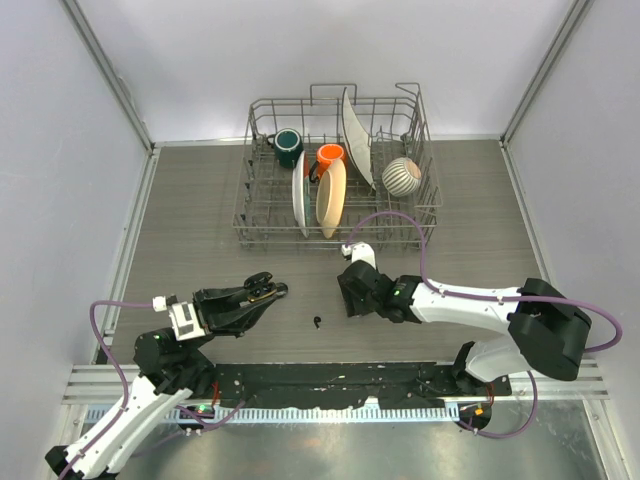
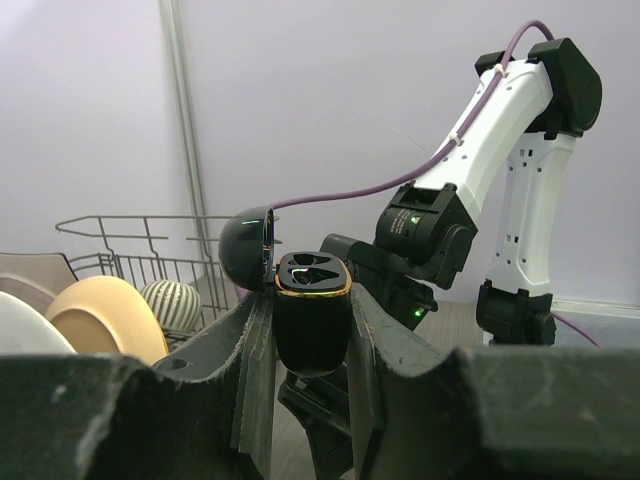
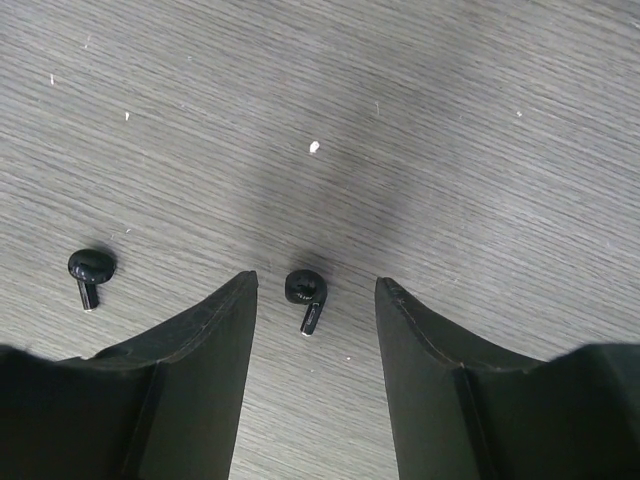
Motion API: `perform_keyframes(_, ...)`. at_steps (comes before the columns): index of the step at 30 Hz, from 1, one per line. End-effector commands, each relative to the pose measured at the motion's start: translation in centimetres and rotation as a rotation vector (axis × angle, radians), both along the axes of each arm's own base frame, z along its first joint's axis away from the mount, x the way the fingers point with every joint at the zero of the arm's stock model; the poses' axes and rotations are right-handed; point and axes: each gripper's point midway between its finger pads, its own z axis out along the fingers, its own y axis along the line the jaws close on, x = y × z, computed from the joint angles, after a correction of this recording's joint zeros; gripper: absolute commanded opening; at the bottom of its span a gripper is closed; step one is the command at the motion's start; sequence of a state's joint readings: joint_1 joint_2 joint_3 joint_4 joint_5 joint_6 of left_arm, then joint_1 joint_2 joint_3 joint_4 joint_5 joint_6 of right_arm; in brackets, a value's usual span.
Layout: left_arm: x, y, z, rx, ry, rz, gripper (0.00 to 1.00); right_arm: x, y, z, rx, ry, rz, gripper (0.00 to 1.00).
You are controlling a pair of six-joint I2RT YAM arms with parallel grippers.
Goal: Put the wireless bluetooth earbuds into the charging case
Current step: Pick up the earbud from the center of the board.
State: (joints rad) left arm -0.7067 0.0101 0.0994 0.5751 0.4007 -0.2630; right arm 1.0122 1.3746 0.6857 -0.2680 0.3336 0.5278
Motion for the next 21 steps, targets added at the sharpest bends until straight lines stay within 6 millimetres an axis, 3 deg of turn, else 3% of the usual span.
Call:
perform_keyframes(1,-1.1,0.9,1.9,-0.057,-0.069,0.000,0.00,0.3,0.8,0.3,0.024,-0.009,0.026,0.55)
perform_keyframes(8,-1.2,0.7,1.8,-0.031,-0.071,-0.006,0.00,0.3,1.6,-0.3,0.017,0.019,0.043,0.46)
perform_keyframes(21,-1.0,0.6,1.6,-0.018,-0.066,0.004,0.00,0.3,1.6,-1.2,-0.013,0.045,0.033,0.42)
